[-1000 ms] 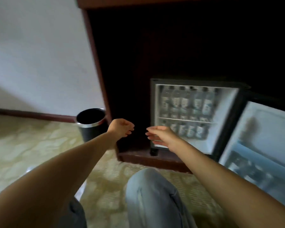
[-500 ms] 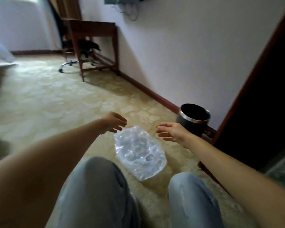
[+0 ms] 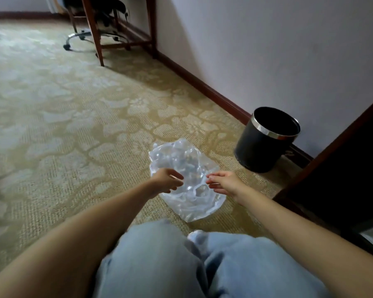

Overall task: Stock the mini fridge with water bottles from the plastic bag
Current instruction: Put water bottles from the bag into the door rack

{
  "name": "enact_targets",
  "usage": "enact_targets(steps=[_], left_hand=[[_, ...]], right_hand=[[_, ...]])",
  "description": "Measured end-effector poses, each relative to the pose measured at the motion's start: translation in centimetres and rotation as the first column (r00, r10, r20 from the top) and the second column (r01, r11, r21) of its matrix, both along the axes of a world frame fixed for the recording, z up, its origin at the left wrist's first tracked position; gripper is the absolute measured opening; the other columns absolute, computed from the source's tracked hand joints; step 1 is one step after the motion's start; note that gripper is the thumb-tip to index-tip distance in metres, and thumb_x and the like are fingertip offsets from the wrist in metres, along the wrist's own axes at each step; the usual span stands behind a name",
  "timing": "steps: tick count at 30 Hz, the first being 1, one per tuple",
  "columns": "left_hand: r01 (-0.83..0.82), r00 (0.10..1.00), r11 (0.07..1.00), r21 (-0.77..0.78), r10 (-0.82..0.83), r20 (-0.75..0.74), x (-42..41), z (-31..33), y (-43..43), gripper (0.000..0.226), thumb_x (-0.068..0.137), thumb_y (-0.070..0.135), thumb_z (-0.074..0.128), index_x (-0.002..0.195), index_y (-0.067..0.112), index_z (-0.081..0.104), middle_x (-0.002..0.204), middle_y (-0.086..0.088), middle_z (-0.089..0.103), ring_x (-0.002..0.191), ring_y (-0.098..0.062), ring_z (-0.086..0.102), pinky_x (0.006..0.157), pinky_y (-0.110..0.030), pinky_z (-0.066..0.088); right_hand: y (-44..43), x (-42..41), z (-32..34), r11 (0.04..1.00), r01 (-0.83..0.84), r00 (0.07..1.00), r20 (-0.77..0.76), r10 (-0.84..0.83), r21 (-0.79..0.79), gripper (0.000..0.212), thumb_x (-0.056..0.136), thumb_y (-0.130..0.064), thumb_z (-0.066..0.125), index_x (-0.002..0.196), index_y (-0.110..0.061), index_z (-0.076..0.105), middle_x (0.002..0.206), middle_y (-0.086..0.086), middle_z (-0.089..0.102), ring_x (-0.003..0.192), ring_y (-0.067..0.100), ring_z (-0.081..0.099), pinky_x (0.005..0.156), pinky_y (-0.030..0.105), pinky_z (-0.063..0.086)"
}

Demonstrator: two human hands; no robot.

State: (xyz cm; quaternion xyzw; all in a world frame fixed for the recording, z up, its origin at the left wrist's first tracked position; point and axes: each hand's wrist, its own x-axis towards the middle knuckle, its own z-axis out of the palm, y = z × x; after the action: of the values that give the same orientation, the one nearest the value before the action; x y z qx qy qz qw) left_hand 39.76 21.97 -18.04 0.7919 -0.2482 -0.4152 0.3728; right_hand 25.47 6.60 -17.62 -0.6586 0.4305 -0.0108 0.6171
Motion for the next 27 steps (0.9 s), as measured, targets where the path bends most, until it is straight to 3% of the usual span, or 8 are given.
enact_targets(steps=[3, 7, 12, 14, 16, 19, 21, 27], left_hand=[[-0.003, 0.999, 1.000, 0.005, 0.003, 0.037, 1.1, -3.1, -1.8, 0.026, 0.088, 0.006, 0.063, 0.114, 0.004, 0.063, 0.105, -0.015, 0.066, 0.075, -0.012, 0.058, 0.059, -0.016, 0.046], [-0.039, 0.997, 0.999, 0.010, 0.039, 0.065, 2.1, -8.3, -3.5, 0.026, 0.088, 0.006, 0.064, 0.114, 0.010, 0.062, 0.102, -0.005, 0.065, 0.076, -0.006, 0.058, 0.056, -0.011, 0.043], [-0.012, 0.994, 1.000, 0.006, 0.012, 0.109, 1.5, -15.3, -6.0, 0.036, 0.083, 0.015, 0.070, 0.117, 0.018, 0.058, 0.119, -0.001, 0.060, 0.098, -0.007, 0.054, 0.071, -0.012, 0.045], [0.011, 0.948, 0.999, 0.047, -0.025, 0.318, 0.9, -17.9, -6.8, 0.048, 0.081, 0.022, 0.071, 0.125, 0.023, 0.053, 0.132, 0.004, 0.051, 0.114, -0.007, 0.047, 0.090, -0.013, 0.040], [0.018, 0.825, 0.995, 0.095, -0.069, 0.560, 0.6, -20.5, -7.3, 0.065, 0.082, 0.034, 0.069, 0.138, 0.026, 0.039, 0.150, 0.002, 0.028, 0.138, -0.012, 0.027, 0.113, -0.025, 0.027], [0.022, 0.750, 0.983, 0.183, -0.137, 0.647, 0.9, -24.3, -7.4, 0.091, 0.085, 0.063, 0.048, 0.151, 0.022, 0.000, 0.157, 0.002, -0.015, 0.146, -0.016, -0.016, 0.121, -0.037, 0.001], [0.044, 0.708, 0.978, 0.203, -0.174, 0.685, 1.3, -26.4, -7.2, 0.097, 0.084, 0.075, 0.028, 0.151, 0.019, -0.014, 0.154, 0.001, -0.029, 0.142, -0.014, -0.028, 0.120, -0.035, -0.008], [0.115, 0.687, 0.989, 0.094, -0.147, 0.712, 2.2, -26.8, -6.4, 0.091, 0.086, 0.074, 0.024, 0.152, 0.022, -0.010, 0.158, -0.001, -0.018, 0.146, -0.014, -0.018, 0.121, -0.041, -0.001]], right_hand=[[-1.1, 2.6, -3.4, 0.999, -0.019, 0.999, -0.032, 0.018, -0.028, 0.018, 0.096, -0.009, 0.052, 0.107, -0.006, 0.065, 0.099, 0.008, 0.066, 0.090, 0.016, 0.060, 0.088, 0.029, 0.050], [-2.4, 4.8, -8.8, 0.977, -0.162, 0.974, -0.178, 0.137, -0.135, 0.024, 0.095, -0.002, 0.045, 0.093, -0.012, 0.067, 0.105, 0.006, 0.069, 0.089, 0.014, 0.060, 0.074, 0.023, 0.048], [-4.1, 5.0, -15.7, 0.814, -0.531, 0.769, -0.537, 0.346, -0.235, 0.031, 0.091, 0.001, 0.044, 0.100, -0.008, 0.073, 0.110, 0.003, 0.066, 0.086, 0.018, 0.061, 0.068, 0.024, 0.048], [-4.5, 5.2, -18.5, 0.748, -0.619, 0.676, -0.648, 0.352, -0.240, 0.031, 0.091, 0.002, 0.045, 0.111, -0.007, 0.067, 0.113, 0.007, 0.065, 0.101, 0.024, 0.062, 0.080, 0.029, 0.050], [-4.6, 5.7, -21.3, 0.716, -0.648, 0.630, -0.713, 0.309, -0.262, 0.034, 0.093, -0.001, 0.045, 0.123, -0.006, 0.058, 0.123, 0.012, 0.060, 0.112, 0.028, 0.058, 0.092, 0.033, 0.049], [-4.7, 6.2, -24.8, 0.693, -0.606, 0.696, -0.681, 0.227, -0.389, 0.040, 0.097, -0.006, 0.040, 0.136, -0.012, 0.046, 0.137, 0.009, 0.047, 0.121, 0.026, 0.050, 0.101, 0.036, 0.043], [-4.9, 6.1, -26.3, 0.677, -0.541, 0.789, -0.579, 0.205, -0.499, 0.048, 0.097, -0.009, 0.043, 0.142, -0.022, 0.036, 0.144, 0.006, 0.037, 0.122, 0.026, 0.048, 0.099, 0.036, 0.043], [-5.3, 6.7, -25.4, 0.709, -0.513, 0.850, -0.401, 0.341, -0.484, 0.085, 0.092, -0.021, 0.060, 0.150, -0.041, 0.003, 0.153, 0.013, 0.019, 0.129, 0.029, 0.044, 0.103, 0.037, 0.041]])
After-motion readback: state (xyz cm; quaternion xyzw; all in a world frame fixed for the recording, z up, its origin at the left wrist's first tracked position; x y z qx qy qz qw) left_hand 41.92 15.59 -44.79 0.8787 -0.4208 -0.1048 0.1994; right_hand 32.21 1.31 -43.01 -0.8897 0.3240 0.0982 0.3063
